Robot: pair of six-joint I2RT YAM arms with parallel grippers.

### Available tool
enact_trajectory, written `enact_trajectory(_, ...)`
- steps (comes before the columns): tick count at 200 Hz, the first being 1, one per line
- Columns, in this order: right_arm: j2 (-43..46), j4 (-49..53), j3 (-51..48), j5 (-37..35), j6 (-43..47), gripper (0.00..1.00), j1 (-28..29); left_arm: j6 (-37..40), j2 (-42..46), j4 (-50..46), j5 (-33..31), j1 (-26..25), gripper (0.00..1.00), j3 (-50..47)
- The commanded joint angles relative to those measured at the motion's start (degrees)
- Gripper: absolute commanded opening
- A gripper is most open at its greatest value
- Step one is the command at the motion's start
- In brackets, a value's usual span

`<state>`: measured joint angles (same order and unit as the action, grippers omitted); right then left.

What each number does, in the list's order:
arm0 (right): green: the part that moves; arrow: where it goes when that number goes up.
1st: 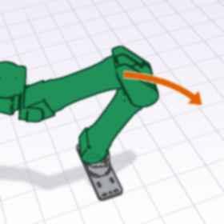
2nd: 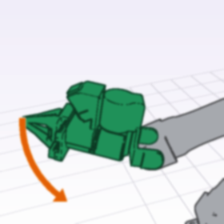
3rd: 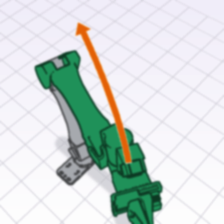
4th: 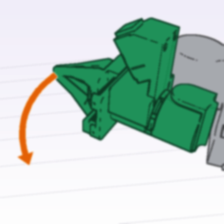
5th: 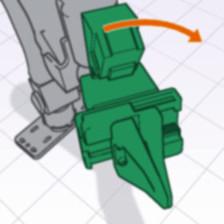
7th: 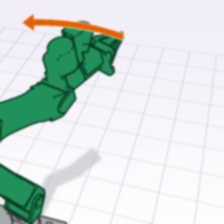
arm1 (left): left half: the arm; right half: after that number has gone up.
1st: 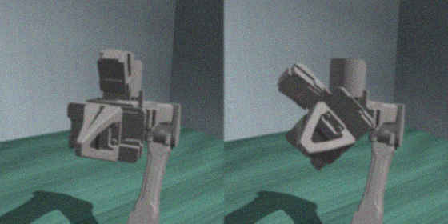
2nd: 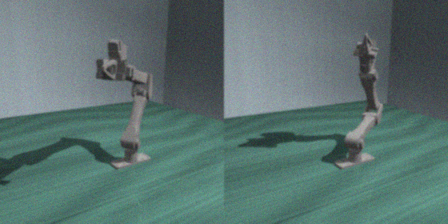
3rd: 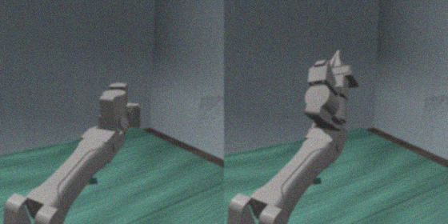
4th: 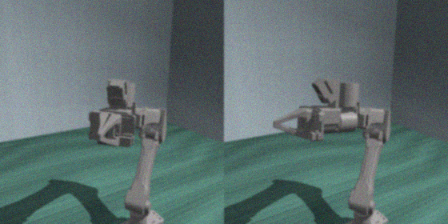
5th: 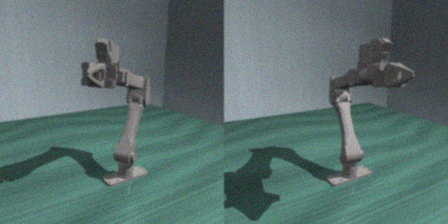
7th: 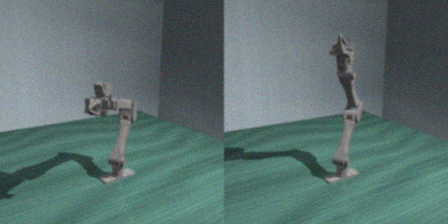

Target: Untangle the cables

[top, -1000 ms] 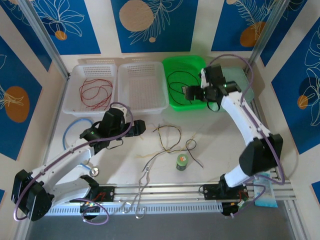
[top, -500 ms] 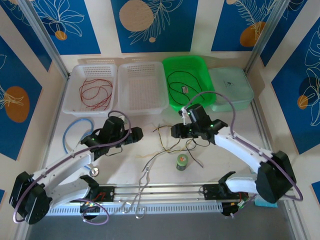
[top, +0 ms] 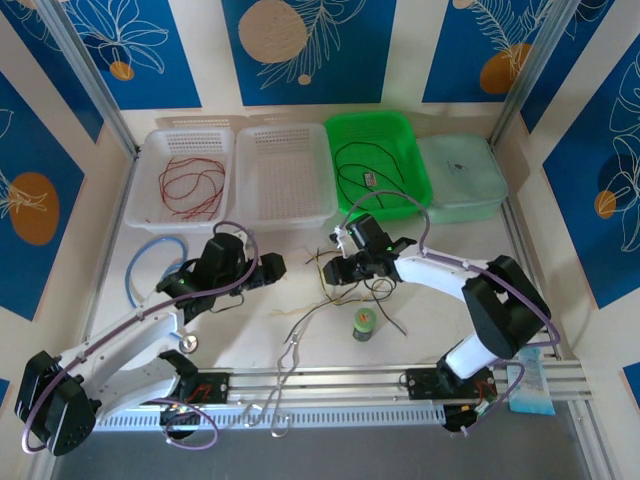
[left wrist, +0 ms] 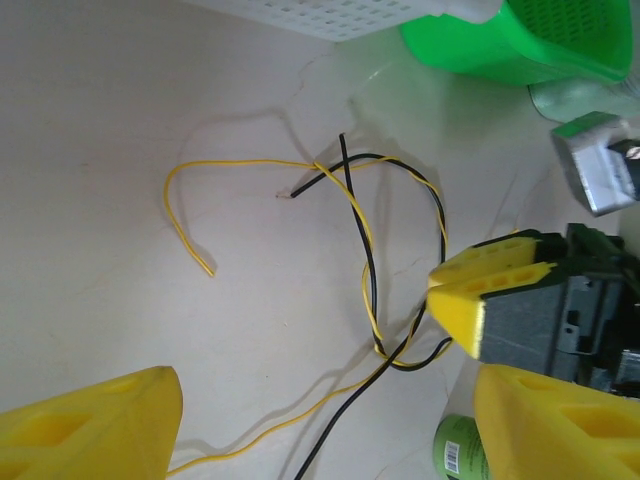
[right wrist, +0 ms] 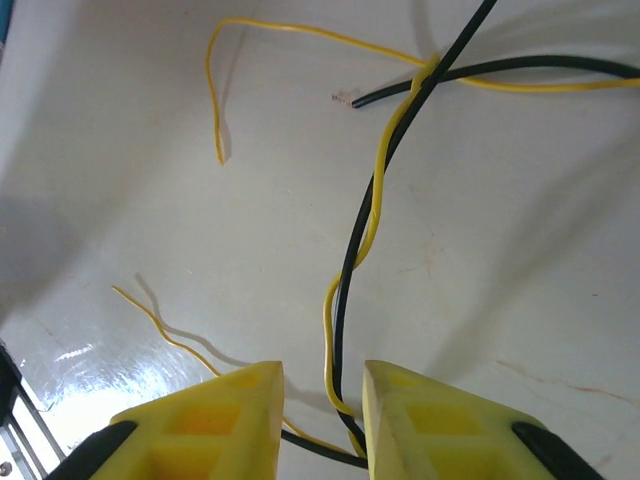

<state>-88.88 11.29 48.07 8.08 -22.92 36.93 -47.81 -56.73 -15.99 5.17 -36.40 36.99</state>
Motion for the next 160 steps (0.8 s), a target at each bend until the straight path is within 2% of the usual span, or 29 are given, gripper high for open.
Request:
enact_trajectory(1, -1.5, -1.8, 1.7, 2.1, 1.0, 0.25, 0.4, -1.1, 0.3, 0.7, 1.9, -0.1, 0.76, 0.7)
enact_trajectory(80, -7.2, -1.4, 4.5, 3.8, 0.3, 0.22, 0.6, -0.4, -1.9, -0.3, 4.7, 0.3, 0.75, 4.7)
enact_trajectory(160, -10.2, 0.0, 5.6, 3.8, -0.1, 0.19, 0.8, 0.2, -1.1, -2.0, 4.1, 0.4, 0.75, 4.8)
